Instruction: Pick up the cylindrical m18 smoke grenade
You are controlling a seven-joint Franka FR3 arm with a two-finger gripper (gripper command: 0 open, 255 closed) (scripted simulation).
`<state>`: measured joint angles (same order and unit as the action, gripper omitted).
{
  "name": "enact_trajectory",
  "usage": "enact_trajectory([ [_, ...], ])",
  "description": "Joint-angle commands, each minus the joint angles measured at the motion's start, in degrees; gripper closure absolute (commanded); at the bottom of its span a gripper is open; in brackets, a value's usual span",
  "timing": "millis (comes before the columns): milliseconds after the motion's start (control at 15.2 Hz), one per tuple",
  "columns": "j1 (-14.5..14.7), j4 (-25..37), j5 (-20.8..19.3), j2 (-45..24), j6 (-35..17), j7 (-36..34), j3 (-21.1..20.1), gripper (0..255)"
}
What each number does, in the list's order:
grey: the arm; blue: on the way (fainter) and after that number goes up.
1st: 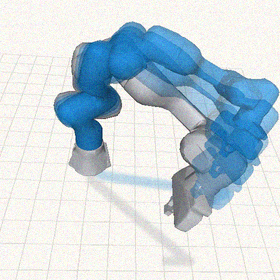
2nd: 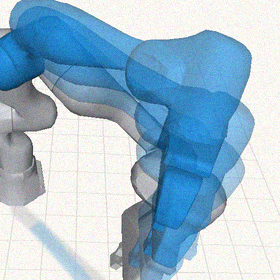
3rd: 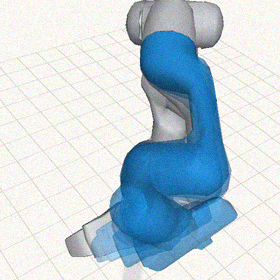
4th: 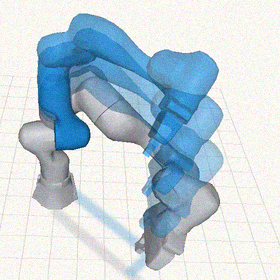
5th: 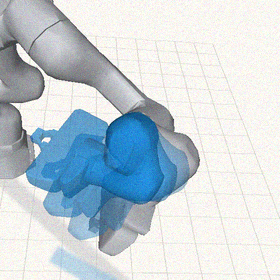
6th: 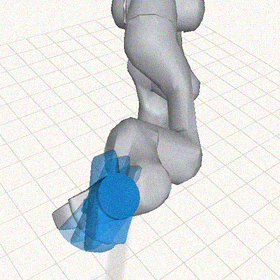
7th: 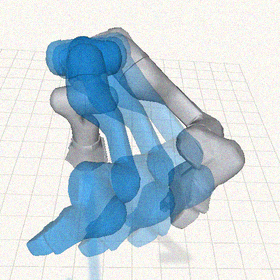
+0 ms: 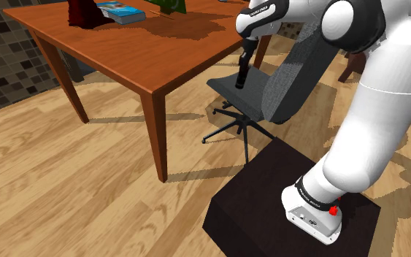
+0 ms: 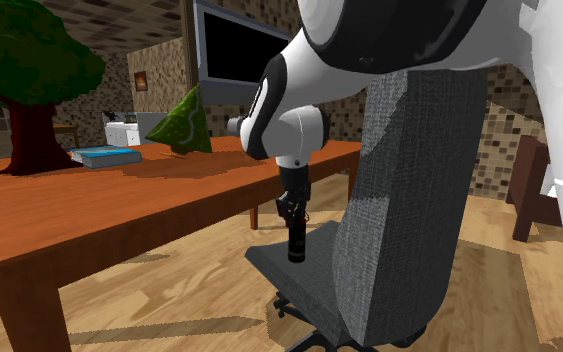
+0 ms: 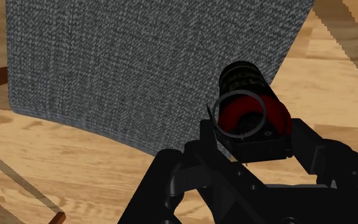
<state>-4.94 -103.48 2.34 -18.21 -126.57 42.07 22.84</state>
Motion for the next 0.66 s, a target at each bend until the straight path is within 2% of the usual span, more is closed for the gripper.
enact_trajectory([
  [0, 0.0, 1.3, -0.2, 0.4, 1.7, 0.0, 0.1, 255],
  [594, 0.2, 4.6, -0.9, 2.2, 6.6, -0.2, 0.4, 255],
])
